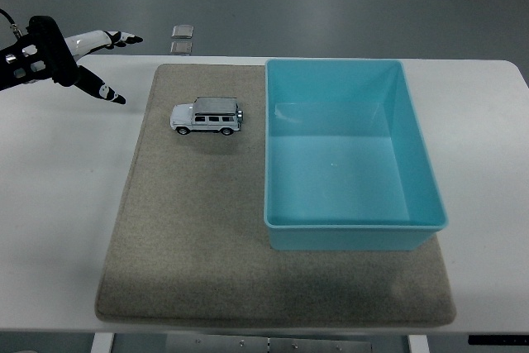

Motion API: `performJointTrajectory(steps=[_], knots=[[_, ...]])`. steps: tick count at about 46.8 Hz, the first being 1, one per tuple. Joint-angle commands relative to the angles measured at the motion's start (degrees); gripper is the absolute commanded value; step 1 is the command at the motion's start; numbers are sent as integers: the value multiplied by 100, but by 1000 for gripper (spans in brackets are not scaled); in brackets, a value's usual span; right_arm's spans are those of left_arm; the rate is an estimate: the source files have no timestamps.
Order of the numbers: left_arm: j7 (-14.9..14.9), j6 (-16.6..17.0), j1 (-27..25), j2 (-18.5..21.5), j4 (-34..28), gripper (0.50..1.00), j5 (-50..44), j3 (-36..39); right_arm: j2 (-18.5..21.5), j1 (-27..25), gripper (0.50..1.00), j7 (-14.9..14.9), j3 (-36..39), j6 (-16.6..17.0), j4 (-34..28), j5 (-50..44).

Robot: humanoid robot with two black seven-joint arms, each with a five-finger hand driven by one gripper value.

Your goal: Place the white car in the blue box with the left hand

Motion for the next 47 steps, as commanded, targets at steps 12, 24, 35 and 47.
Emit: performJointTrajectory(steps=[12,24,35,47], knots=[[0,-36,-125,-89,-404,999,391,86,0,0,936,-2,0,-2,0,0],[8,-71,-143,-765,-563,996,400,130,0,0,936,-2,0,-2,0,0],[35,17,-222,-1047,-484,994,426,499,0,0,936,7,0,-2,0,0],[70,228,-266,-1389,-159,990,567,658,0,0,936,-2,0,-2,0,0]])
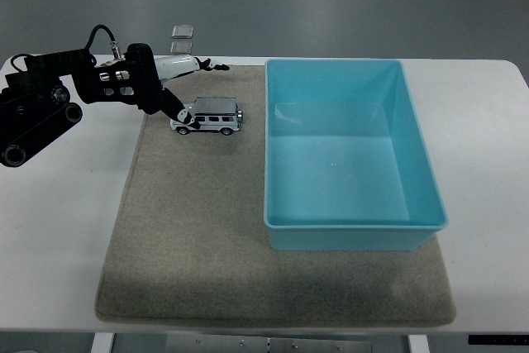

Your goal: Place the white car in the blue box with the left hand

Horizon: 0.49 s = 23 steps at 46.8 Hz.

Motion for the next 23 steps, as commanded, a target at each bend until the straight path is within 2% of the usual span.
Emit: performJointTrajectory(steps=[1,15,19,23], knots=[[2,116,-10,-160,73,990,106,115,0,0,936,-1,0,-2,0,0],[19,213,25,-265,134,981,176,239,0,0,936,-1,0,7,0,0],[19,222,25,-265,187,969,176,239,0,0,936,-1,0,7,0,0],[28,231,25,-265,214,930,185,239,0,0,936,-1,0,-2,0,0]])
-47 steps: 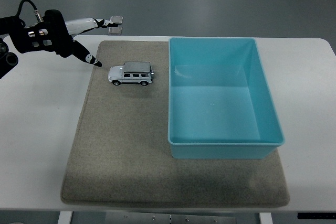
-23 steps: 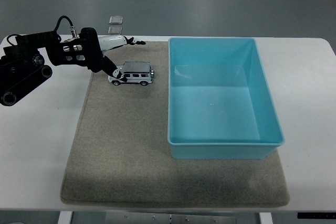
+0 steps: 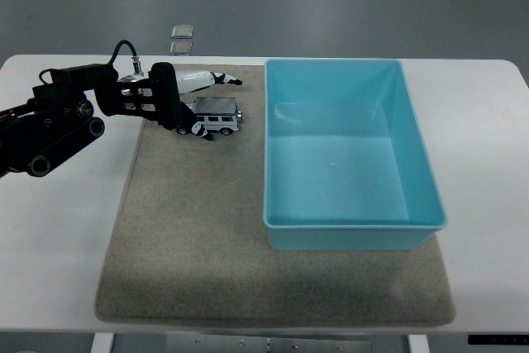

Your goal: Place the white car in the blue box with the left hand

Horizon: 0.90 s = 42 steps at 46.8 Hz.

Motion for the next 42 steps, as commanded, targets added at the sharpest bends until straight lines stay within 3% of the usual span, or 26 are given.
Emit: performJointTrajectory(steps=[1,7,13,22,35,42], knots=[[4,17,3,-2,26,924,6,0,0,0,936,-1,0,-7,0,0],[4,140,-6,-2,26,862,129,79,0,0,936,-1,0,-6,0,0],[4,193,-6,-2,26,851,209,79,0,0,936,-1,0,-7,0,0],[13,185,-6,7,26,767,209,123,0,0,936,-1,0,-6,0,0],[13,185,-41,51,17,501,305,159,0,0,936,-1,0,2,0,0],[13,185,-41,86,17,500,349,158,0,0,936,-1,0,-6,0,0]])
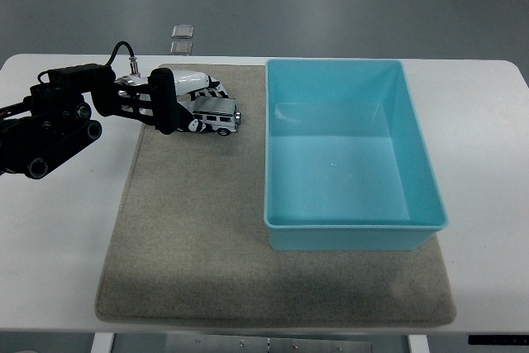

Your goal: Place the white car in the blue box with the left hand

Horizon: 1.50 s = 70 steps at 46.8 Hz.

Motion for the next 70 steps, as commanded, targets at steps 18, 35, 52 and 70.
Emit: performJointTrajectory(steps=[18,35,52,70], knots=[[-9,-61,-99,368,-71,500,6,-119,0,0,936,0,0,-4,0,0],[-44,-447,-802,904,-370,500,-55,-119,0,0,936,0,0,-4,0,0],[-97,-834,-1699,695,-1011,500,-196,-110,0,0,936,0,0,-4,0,0],[0,-817,-1646,-1010,-810,500,-161,101,0,0,936,9,0,-4,0,0]])
